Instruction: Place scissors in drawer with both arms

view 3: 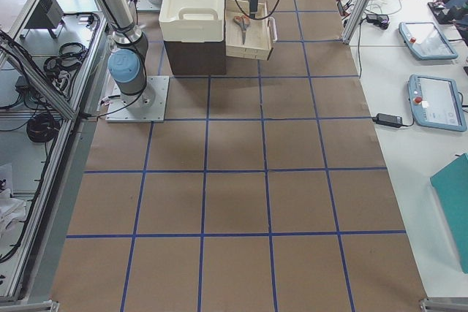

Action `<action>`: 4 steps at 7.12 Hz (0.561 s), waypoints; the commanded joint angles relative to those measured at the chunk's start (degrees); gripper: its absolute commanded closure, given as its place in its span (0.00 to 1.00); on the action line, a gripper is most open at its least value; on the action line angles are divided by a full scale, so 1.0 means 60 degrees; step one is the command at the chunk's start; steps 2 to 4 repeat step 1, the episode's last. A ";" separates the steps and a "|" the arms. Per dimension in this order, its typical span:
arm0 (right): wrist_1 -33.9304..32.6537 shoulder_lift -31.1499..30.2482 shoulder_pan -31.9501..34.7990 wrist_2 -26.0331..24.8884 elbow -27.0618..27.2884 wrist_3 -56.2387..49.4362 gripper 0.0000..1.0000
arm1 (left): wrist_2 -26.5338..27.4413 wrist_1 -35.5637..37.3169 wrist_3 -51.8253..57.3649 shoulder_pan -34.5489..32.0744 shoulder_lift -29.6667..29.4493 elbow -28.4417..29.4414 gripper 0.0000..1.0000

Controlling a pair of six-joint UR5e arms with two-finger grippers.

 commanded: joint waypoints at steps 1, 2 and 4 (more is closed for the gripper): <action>0.0000 0.0000 0.0000 0.0000 0.0000 0.0000 0.00 | -0.0041 -0.0001 0.0000 -0.0021 0.0024 -0.0022 0.00; 0.0000 0.0000 0.0000 0.0000 0.0000 0.0000 0.00 | -0.0041 -0.0001 0.0000 -0.0021 0.0024 -0.0022 0.00; 0.0000 0.0000 0.0000 0.0000 0.0000 0.0000 0.00 | -0.0041 -0.0001 0.0000 -0.0021 0.0024 -0.0022 0.00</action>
